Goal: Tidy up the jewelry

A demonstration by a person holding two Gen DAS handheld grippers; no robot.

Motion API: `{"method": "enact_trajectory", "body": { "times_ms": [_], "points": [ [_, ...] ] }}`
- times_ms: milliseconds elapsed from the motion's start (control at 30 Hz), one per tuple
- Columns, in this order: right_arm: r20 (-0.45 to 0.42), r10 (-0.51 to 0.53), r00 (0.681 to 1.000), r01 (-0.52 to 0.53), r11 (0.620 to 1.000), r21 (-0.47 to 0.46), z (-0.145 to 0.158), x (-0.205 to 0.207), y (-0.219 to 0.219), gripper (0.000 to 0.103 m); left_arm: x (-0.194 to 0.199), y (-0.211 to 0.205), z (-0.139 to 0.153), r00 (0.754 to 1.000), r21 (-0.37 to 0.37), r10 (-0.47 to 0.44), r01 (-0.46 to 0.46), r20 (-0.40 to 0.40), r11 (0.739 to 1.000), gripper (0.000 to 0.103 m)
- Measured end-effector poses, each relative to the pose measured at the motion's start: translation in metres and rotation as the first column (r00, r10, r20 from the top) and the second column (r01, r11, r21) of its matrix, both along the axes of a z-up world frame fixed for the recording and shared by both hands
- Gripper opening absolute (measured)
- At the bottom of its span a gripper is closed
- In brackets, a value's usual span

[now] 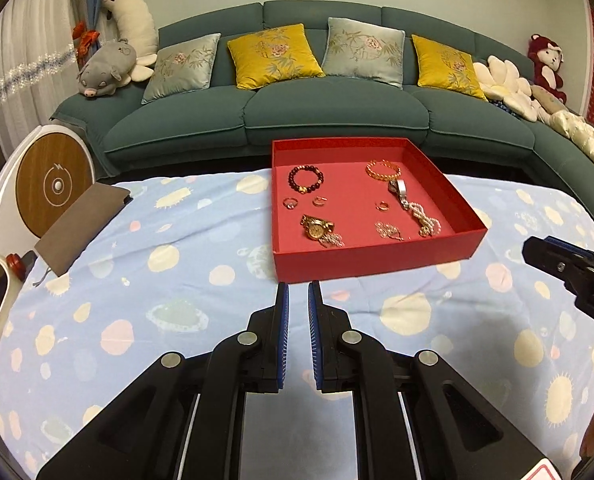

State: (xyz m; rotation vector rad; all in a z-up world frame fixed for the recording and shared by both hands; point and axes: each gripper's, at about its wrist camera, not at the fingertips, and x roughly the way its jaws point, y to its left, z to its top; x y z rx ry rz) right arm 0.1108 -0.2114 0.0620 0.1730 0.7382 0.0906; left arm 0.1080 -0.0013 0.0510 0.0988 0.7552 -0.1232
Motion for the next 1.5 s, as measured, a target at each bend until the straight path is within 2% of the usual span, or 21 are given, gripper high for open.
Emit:
{"method": "enact_trajectory", "body": {
  "times_ms": [200, 367, 400, 467, 500, 733, 1033, 1167, 1500],
  "points": [
    [-0.014, 0.006, 1.000, -0.006, 0.999, -0.031, -0.012, 0.004, 0.012, 0.035, 0.000, 0.003, -0.011, 1.000, -0.007, 0.004, -0.004, -0.030, 1.000, 0.011],
    [-0.016, 0.015, 1.000, -0.016, 0.998, -0.058, -0.019, 0.003, 0.022, 0.046, 0.008, 0.009, -0.019, 0.997, -0.035, 0.027, -0.030, -0.069, 0.999, 0.012],
    [-0.017, 0.020, 1.000, -0.021, 0.998, -0.062, -0.021, 0.002, 0.024, 0.046, 0.009, 0.010, -0.021, 0.997, -0.030, 0.033, -0.036, -0.074, 0.999, 0.013],
    [-0.021, 0.030, 0.999, -0.031, 0.997, -0.074, -0.024, 0.002, 0.029, 0.047, 0.011, 0.011, -0.023, 0.996, -0.029, 0.040, -0.042, -0.077, 0.999, 0.024],
    [-0.022, 0.033, 0.999, -0.035, 0.996, -0.081, -0.025, 0.001, 0.031, 0.049, 0.011, 0.012, -0.023, 0.996, -0.024, 0.048, -0.050, -0.073, 0.998, 0.026],
    [-0.009, 0.035, 0.999, -0.036, 0.993, -0.112, -0.024, -0.002, 0.037, 0.061, 0.013, 0.011, -0.019, 0.997, -0.033, 0.050, -0.053, -0.065, 0.998, 0.031],
    [0.000, 0.014, 1.000, -0.014, 0.994, -0.109, -0.022, -0.003, 0.033, 0.062, 0.015, 0.001, -0.019, 0.997, -0.034, 0.047, -0.049, -0.064, 0.998, 0.032],
    [-0.002, 0.014, 1.000, -0.014, 0.994, -0.109, -0.023, -0.002, 0.034, 0.062, 0.015, 0.000, -0.018, 0.997, -0.030, 0.052, -0.054, -0.056, 0.998, 0.039],
    [-0.004, 0.017, 1.000, -0.017, 0.993, -0.114, -0.024, -0.002, 0.036, 0.062, 0.015, -0.003, -0.019, 0.997, -0.025, 0.046, -0.047, -0.054, 0.999, 0.039]
  ]
}}
